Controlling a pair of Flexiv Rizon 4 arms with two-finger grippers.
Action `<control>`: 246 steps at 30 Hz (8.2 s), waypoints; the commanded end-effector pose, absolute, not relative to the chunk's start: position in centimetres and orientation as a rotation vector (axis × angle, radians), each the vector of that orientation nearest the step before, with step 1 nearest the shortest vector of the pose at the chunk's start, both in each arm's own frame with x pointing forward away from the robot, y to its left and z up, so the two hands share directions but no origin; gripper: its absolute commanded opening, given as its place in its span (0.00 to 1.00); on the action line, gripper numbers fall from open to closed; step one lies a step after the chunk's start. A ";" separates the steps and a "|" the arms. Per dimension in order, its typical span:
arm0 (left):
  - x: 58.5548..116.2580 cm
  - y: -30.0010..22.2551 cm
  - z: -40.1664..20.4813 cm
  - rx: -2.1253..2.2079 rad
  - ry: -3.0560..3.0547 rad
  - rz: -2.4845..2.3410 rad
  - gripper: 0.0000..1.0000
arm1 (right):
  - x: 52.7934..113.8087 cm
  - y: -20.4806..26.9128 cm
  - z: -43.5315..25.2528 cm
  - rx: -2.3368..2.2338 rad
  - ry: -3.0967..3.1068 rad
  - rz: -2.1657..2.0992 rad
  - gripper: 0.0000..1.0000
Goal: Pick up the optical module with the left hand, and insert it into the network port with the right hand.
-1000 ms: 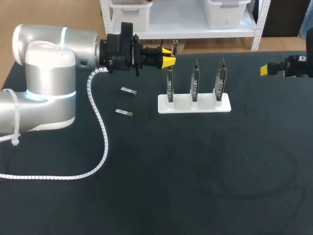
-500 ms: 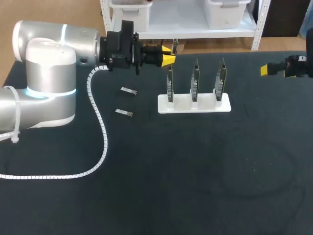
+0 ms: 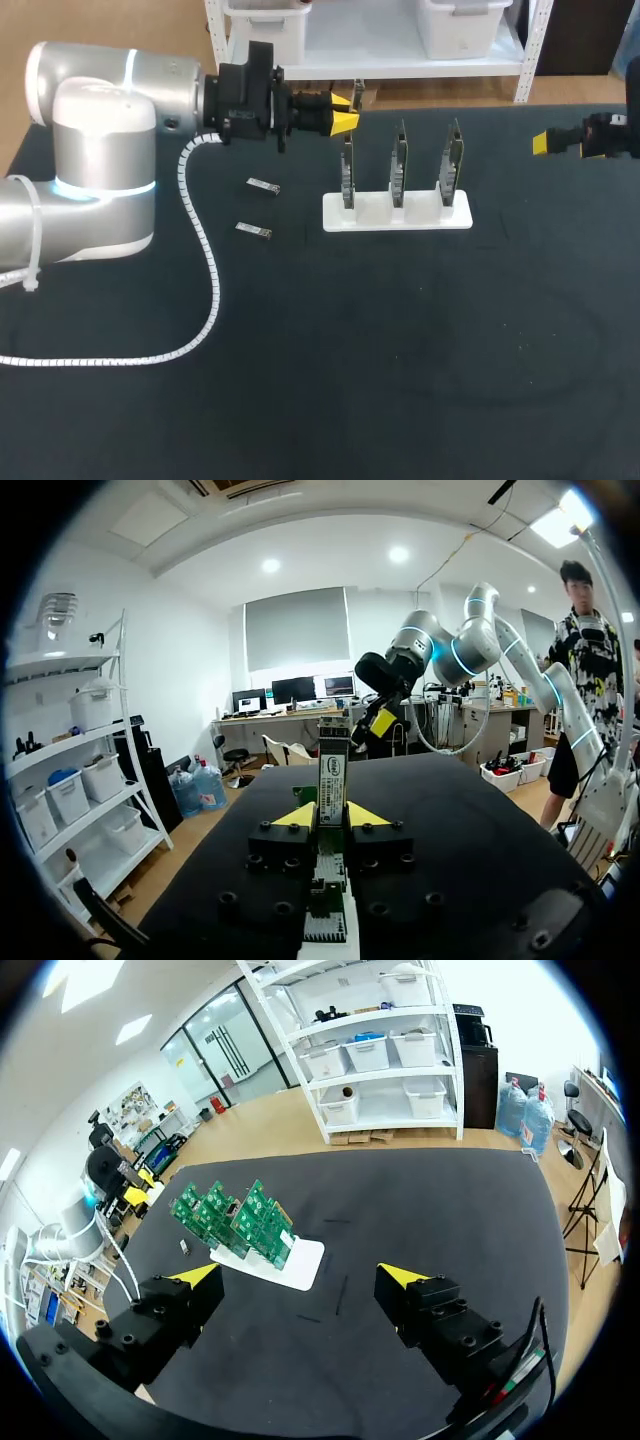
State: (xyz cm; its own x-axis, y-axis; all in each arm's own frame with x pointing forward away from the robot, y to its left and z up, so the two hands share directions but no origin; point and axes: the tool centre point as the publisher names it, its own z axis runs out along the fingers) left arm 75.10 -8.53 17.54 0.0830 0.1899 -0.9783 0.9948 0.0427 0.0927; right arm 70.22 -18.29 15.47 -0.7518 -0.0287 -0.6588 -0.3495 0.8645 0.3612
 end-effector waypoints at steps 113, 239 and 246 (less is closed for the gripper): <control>75.2 -8.5 17.5 1.349 1.299 -1.011 0.00 | 77.4 5.6 22.3 -1.839 1.657 0.918 1.00; 75.2 -8.5 17.5 1.349 1.299 -1.011 0.00 | 75.1 7.1 21.9 -1.794 1.589 0.849 0.00; 75.2 -8.5 17.5 1.349 1.299 -1.011 0.00 | 75.1 7.1 21.9 -1.794 1.589 0.849 0.00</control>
